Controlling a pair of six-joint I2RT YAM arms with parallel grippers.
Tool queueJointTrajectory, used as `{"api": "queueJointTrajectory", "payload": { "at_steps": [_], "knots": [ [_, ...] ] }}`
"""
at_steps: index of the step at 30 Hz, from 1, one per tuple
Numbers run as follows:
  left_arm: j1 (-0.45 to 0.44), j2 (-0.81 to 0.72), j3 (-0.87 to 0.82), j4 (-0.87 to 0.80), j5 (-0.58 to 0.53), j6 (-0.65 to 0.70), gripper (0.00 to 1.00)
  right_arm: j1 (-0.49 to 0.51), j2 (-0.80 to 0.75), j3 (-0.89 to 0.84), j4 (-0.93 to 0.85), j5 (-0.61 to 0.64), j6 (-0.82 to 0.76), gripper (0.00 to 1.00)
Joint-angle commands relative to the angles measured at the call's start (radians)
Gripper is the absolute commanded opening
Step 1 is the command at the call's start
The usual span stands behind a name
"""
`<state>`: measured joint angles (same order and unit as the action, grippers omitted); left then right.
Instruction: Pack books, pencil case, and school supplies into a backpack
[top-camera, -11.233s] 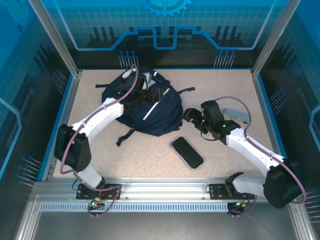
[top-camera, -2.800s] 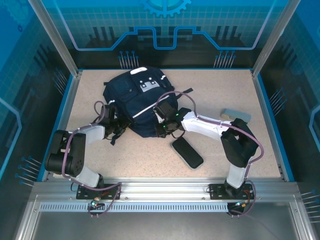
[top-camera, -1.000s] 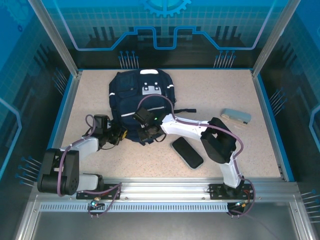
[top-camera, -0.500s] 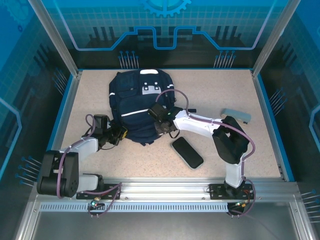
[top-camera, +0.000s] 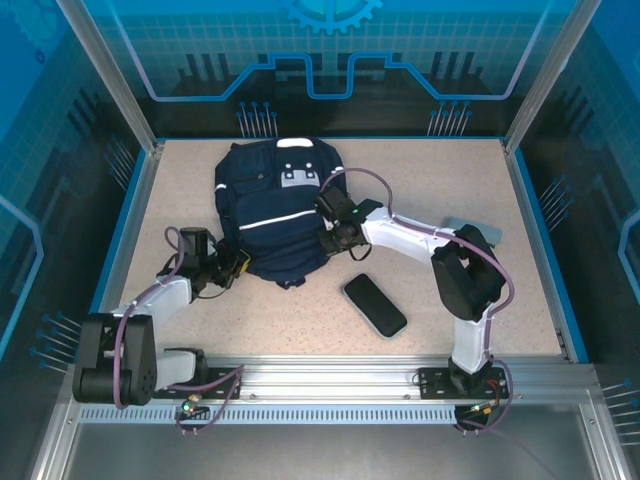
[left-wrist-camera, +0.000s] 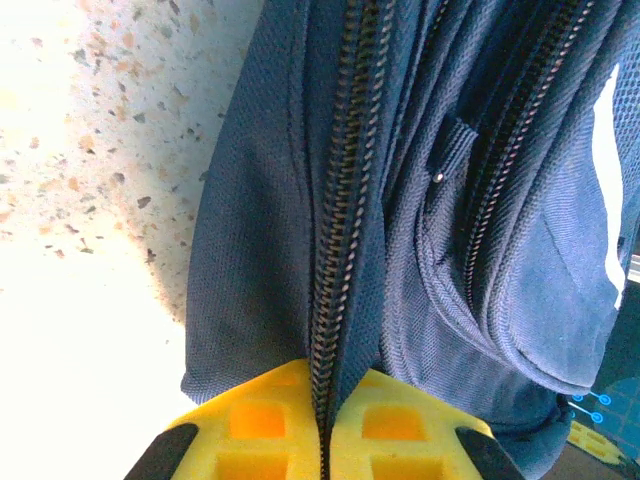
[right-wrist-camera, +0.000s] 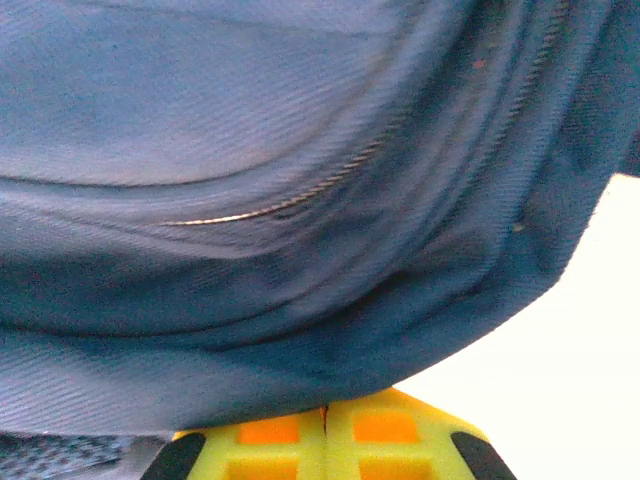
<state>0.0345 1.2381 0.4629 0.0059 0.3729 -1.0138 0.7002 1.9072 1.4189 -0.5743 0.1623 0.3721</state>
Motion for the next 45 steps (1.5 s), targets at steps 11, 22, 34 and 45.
{"api": "queueJointTrajectory", "payload": {
  "at_steps": [11, 22, 34, 45],
  "knots": [
    [0.082, -0.069, 0.034, -0.156, -0.080, 0.087, 0.00, -0.125, -0.070, -0.025, -0.003, 0.091, -0.085, 0.00],
    [0.093, -0.167, 0.095, -0.304, -0.129, 0.150, 0.47, -0.052, -0.165, -0.123, 0.115, -0.282, -0.120, 0.00],
    [-0.089, -0.210, 0.230, -0.451, -0.127, 0.303, 0.62, 0.043, -0.099, -0.067, 0.183, -0.392, -0.072, 0.00],
    [-0.410, -0.081, 0.350, -0.411, -0.277, 0.726, 0.64, 0.043, -0.096, -0.070, 0.185, -0.397, -0.041, 0.00]
  ]
}}
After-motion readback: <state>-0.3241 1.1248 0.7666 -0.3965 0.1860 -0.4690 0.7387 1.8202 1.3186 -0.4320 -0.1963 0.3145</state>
